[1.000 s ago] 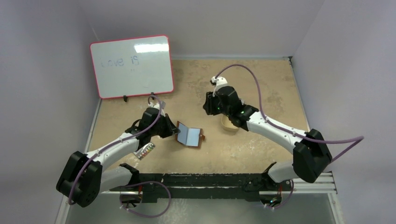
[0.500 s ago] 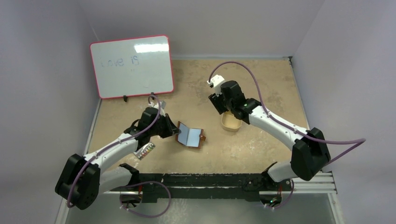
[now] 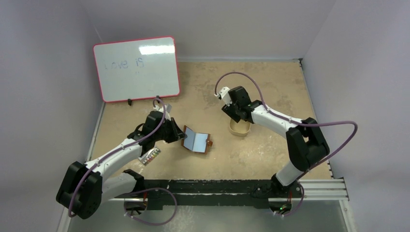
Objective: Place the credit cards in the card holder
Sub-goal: Pick up the credit card from the storage box.
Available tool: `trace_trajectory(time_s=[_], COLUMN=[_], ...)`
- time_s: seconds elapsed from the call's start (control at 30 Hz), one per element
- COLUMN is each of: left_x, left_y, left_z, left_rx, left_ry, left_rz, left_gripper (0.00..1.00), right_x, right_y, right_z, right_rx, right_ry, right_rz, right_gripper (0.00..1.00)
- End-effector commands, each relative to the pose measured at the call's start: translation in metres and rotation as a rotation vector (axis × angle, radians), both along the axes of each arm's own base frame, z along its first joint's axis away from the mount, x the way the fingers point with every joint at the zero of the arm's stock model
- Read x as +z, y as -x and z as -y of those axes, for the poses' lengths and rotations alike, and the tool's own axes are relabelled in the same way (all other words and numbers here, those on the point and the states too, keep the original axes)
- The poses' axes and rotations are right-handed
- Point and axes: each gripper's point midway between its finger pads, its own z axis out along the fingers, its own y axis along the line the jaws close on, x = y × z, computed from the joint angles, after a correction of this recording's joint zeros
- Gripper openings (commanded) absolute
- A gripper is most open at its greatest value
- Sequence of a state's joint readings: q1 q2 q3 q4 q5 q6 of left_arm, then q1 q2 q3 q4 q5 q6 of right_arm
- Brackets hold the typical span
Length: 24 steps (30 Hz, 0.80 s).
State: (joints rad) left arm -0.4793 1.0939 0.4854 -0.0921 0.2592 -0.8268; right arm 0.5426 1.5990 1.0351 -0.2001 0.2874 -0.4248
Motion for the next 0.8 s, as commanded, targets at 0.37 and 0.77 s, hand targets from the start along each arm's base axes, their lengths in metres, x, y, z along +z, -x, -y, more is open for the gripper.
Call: trace_trajectory(time_s=[0.37,0.77], left_x=[0.027,0.028], left_y=[-0.013,-0.015], left_z=[0.01,0.01], left_rx=[-0.019,-0.017], left_ry=[0.045,0.043], left_rz=[0.089,0.09], left_gripper=[0.0,0.0], right_x=[-0.01,0.022], right_y=[-0.012,-0.019], right_z=[0.027,0.027], right_rx=[-0.066,-0.1], right_ry=[0.169,0.133], right_rz=[0.038,0.128], right_gripper=[0.67,0.57])
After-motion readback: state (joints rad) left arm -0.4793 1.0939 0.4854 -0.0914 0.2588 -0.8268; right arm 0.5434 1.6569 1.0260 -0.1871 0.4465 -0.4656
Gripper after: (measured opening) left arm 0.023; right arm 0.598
